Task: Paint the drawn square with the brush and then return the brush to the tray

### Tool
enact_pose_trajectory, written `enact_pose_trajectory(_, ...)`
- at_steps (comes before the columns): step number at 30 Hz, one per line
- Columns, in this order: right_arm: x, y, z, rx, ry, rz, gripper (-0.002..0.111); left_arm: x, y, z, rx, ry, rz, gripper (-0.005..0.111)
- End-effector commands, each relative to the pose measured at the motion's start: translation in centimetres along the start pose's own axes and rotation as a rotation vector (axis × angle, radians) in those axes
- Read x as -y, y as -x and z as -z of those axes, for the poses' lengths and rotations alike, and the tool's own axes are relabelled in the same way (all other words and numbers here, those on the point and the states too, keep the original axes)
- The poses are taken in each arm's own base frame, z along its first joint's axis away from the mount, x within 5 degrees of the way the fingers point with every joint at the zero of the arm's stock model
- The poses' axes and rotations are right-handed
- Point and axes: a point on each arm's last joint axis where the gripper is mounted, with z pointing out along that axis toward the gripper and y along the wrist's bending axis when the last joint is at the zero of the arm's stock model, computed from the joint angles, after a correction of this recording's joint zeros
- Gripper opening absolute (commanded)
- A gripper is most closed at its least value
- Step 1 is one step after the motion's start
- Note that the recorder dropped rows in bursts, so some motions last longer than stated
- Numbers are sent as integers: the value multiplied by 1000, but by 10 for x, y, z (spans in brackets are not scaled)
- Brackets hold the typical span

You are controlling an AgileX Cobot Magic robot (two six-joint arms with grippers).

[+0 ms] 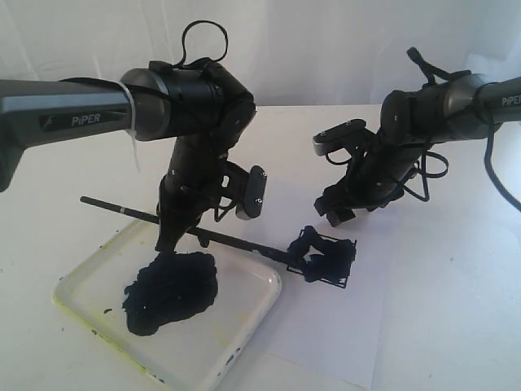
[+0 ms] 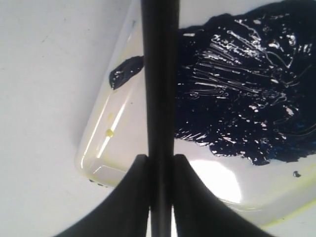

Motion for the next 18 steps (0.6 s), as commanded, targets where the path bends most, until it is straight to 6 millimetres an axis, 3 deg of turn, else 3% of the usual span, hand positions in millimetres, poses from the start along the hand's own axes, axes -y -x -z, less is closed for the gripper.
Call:
enact_pose_trajectory(1,0,-2,-3,-12,-3,13,66,3,-6,2,-38,-31,14,0)
enact_pose_trajectory(8,0,-2,-3,-12,-3,13,66,9,-5,-12,-54,-37,-1,0)
enact_pose_trajectory(12,0,-2,-3,-12,-3,13,66,3,-4,-11,-38,32,60,0)
enact_pose_trajectory(18,0,-2,-3,-11,-4,15,66,7,7,-3,66,42,-17,0)
